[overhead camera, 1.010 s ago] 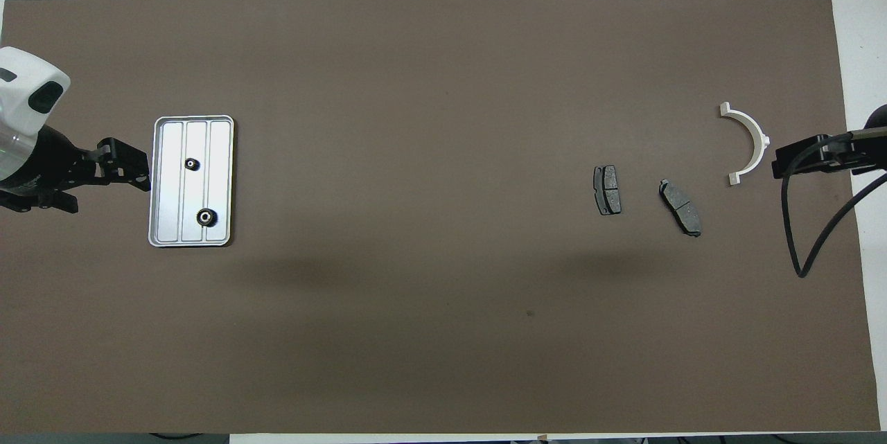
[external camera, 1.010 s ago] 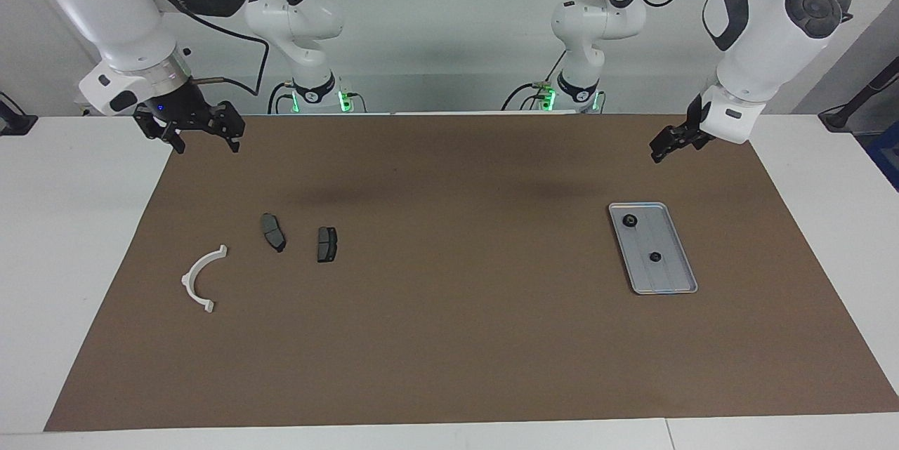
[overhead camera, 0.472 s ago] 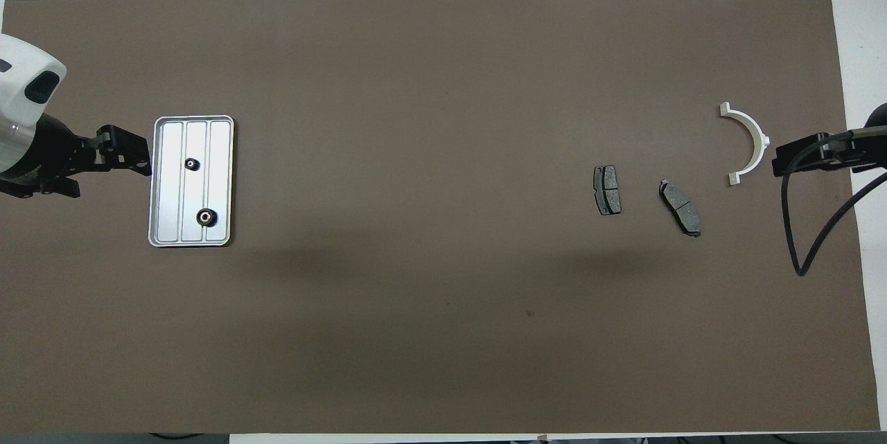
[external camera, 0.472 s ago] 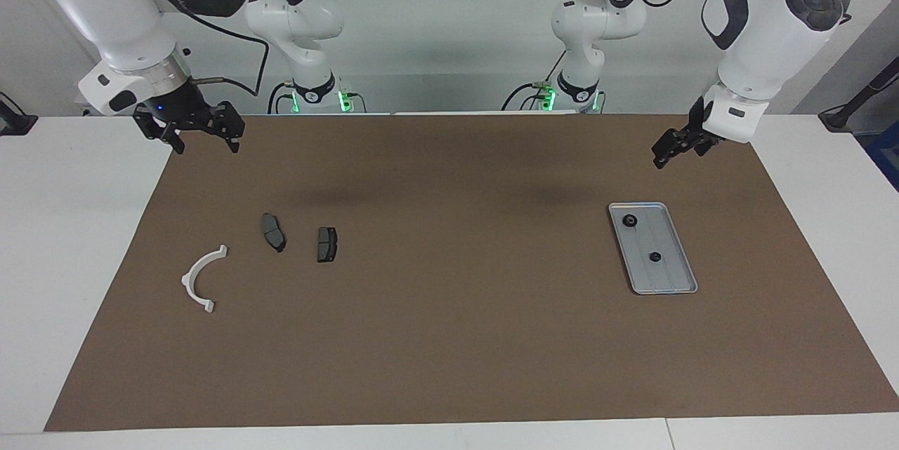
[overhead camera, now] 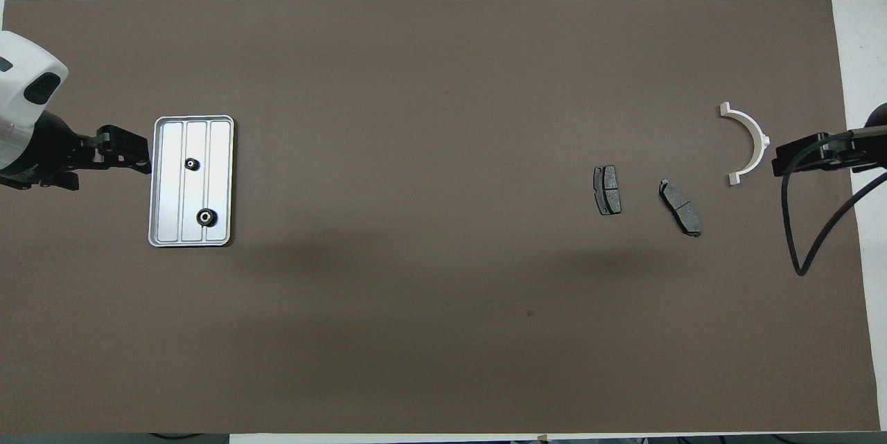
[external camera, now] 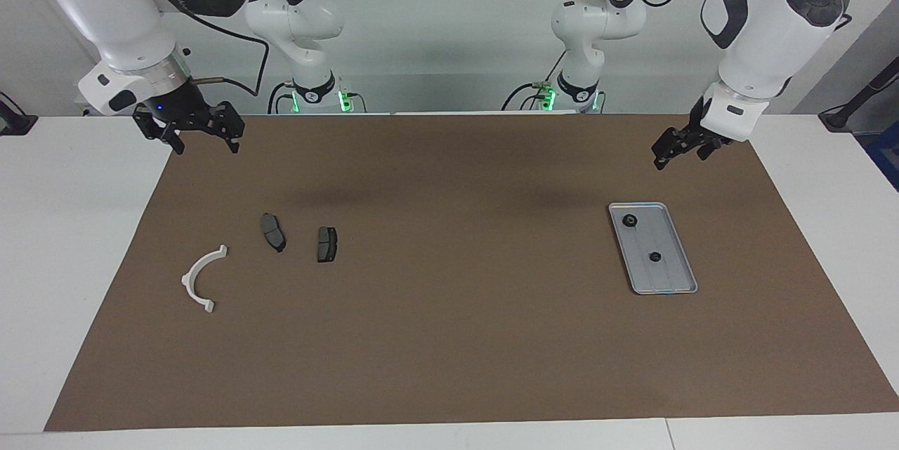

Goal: Pick bearing gear from pile to tray

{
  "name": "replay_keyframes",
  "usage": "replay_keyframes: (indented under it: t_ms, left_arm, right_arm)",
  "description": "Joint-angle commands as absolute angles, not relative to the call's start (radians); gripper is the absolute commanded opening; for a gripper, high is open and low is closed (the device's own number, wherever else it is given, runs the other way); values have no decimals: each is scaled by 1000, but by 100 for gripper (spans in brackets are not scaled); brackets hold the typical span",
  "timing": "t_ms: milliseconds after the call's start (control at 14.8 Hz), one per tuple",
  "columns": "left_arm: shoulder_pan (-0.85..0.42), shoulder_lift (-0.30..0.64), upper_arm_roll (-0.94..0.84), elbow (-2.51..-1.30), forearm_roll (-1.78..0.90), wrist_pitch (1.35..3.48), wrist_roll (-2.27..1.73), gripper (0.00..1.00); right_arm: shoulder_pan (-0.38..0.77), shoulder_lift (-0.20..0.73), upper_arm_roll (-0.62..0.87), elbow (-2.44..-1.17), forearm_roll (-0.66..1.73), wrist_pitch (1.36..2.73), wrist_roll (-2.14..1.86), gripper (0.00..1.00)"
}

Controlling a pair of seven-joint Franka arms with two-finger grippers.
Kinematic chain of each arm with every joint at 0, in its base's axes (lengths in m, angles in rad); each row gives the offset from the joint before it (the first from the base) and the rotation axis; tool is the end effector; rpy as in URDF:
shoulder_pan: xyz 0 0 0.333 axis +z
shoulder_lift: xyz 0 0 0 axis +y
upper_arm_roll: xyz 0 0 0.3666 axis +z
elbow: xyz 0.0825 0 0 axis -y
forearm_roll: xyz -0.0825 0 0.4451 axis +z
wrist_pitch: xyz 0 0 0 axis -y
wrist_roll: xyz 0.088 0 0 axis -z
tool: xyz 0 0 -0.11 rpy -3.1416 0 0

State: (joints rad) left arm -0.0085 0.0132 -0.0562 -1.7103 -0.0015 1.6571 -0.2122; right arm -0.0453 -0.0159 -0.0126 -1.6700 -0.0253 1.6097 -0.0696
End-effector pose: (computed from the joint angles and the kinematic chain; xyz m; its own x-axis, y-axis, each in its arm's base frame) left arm 0.6190 -0.0401 0.5967 0.9869 0.1472 -0.0653 0.1467 -0.9891 -0.0118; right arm 0.6089 -0.0381 0.6323 0.9989 0.0127 -0.0460 0.0138 -0.9997 0.0219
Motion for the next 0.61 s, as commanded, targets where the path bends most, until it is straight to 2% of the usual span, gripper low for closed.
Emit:
replay_keyframes:
  t_ms: [0,539]
  left_arm:
    - [-14,-2,-51,-1713,-2,1670,-187,100]
    - [-14,-3,-51,-1706,-3,1675,-150,100]
  right_arm:
    - [-52,-35,-9,-1694,-17,1628,-74,100]
    - [-54,-35,-9,-1694,-17,1628,-72,100]
